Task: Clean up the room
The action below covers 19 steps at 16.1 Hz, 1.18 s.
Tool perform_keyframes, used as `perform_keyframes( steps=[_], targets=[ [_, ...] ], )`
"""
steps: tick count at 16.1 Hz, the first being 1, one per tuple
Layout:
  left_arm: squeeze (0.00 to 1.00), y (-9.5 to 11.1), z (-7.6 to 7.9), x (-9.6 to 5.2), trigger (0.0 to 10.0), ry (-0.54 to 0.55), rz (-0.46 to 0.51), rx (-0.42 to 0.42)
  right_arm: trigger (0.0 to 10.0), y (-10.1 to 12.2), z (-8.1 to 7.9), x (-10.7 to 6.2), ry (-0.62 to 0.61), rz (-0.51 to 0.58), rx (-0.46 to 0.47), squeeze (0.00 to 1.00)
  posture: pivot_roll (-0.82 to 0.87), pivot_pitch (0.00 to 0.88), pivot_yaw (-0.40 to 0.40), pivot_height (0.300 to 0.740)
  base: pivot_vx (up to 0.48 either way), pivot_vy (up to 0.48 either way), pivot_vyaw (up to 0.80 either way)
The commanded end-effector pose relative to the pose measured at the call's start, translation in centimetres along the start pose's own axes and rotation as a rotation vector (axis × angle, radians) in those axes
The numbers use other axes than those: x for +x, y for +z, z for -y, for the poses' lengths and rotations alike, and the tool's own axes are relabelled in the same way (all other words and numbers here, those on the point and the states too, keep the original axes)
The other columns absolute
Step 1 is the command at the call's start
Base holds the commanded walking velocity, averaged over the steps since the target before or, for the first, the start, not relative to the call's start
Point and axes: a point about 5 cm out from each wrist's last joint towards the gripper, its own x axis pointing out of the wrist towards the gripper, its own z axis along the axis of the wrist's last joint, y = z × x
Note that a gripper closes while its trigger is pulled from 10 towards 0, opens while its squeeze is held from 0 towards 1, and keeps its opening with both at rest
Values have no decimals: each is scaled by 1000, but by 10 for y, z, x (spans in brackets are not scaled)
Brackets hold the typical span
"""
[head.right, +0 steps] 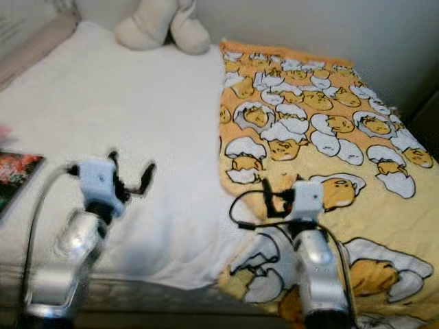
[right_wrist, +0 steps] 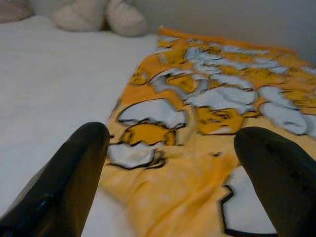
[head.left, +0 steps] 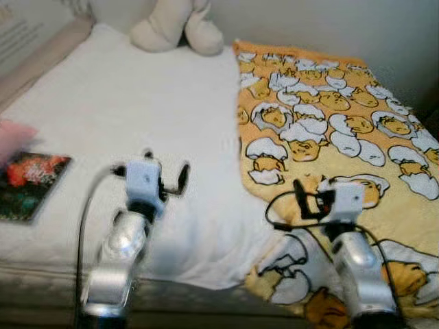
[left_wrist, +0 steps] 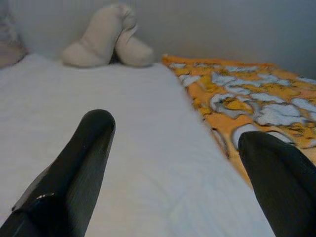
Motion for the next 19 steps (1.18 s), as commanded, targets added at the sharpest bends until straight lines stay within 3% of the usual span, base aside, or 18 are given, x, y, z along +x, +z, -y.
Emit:
perform_keyframes(
  steps=[1,11,16,19],
  targets=[
    [0,0,3,2,10000,-22,-6,-4,10000,1,3,0,-12,-2,3,0,114,0,-92,740,0,0,-681],
    [0,-6,9,1,10000,-91,-19,-8,10000,-1,9,-9,-47,3,1,0,87,0,-83,740,0,0,-691],
    [0,-11,15,3,10000,-148,-32,-26,10000,1,14,-10,-70,14,-5,0,69,0,-77,740,0,480,-700],
    [0,-10,20,12,10000,-208,-37,7,10000,2,11,-8,-98,31,14,0,45,0,-47,740,0,232,-700]
  ],
)
